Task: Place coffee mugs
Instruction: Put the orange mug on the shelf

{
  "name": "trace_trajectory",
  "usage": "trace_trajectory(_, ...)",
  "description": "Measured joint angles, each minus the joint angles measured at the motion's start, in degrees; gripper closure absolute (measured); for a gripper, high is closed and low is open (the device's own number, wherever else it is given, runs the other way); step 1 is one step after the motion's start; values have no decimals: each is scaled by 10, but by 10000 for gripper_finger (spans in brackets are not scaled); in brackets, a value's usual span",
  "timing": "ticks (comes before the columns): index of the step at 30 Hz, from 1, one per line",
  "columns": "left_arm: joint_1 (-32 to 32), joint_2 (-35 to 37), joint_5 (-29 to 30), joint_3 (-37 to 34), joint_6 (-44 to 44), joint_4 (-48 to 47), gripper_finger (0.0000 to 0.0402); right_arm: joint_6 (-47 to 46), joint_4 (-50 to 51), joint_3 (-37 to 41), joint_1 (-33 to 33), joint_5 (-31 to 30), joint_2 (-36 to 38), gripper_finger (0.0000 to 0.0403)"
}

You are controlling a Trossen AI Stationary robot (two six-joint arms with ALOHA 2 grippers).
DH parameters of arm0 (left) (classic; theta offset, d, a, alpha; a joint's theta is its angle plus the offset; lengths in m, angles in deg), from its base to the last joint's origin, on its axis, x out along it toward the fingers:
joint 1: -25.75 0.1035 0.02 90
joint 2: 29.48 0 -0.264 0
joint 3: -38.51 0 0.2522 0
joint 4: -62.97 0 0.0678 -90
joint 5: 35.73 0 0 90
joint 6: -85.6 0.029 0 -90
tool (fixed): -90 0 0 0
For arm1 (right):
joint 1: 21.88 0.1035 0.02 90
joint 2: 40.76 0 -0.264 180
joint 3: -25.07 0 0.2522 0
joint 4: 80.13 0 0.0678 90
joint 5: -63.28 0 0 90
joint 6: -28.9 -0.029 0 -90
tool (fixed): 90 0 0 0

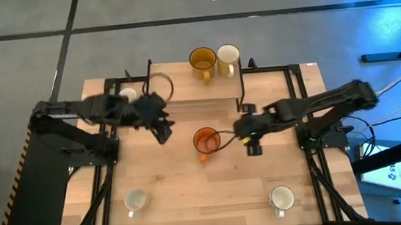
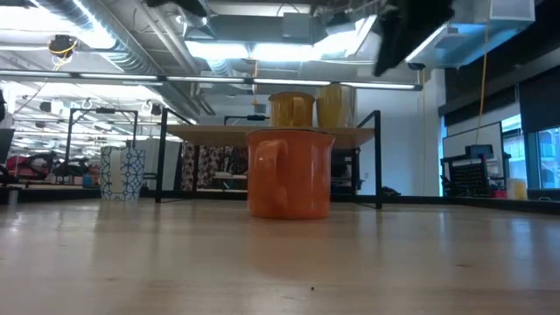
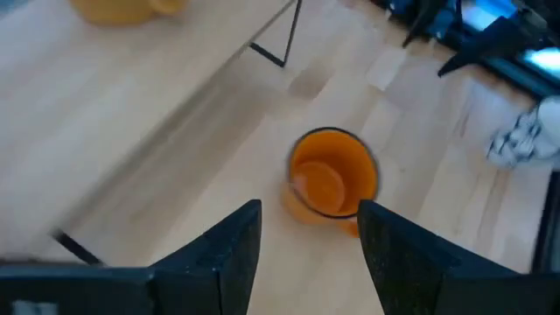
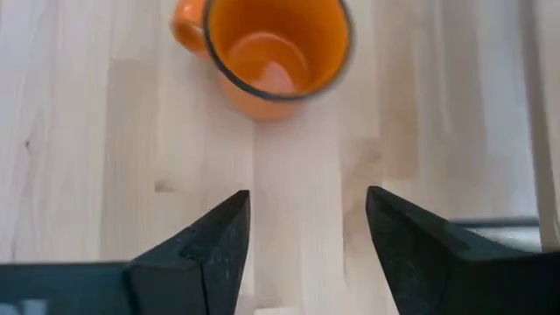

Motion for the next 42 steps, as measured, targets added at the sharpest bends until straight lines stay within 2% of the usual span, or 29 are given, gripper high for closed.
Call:
trace_trajectory(4,-100,-50,89,0,-149,3,217,-30,-59,90,0,-15,84,193)
trace_trajectory(7,-151,-106,128,0,-245,8,217,-31,-107,132,0,-19,129,193)
trace_trajectory(11,-198,-190,168,0,-341,31,217,-25,-118,151,0,-20,156,194)
trace_trajectory(14,-222,-250,231,0,-385,59,217,-1,-122,151,0,-26,158,193)
trace_trajectory(19,-236,-327,330,0,-403,110,217,18,-121,152,0,-25,157,193)
trace_trajectory(23,-239,-369,367,0,-403,135,217,20,-117,152,0,-25,157,194)
trace_trajectory(33,-238,-453,378,0,-403,197,217,31,-117,152,0,-24,157,194)
trace_trajectory(42,-221,-464,381,0,-403,196,218,30,-117,152,0,-18,157,194)
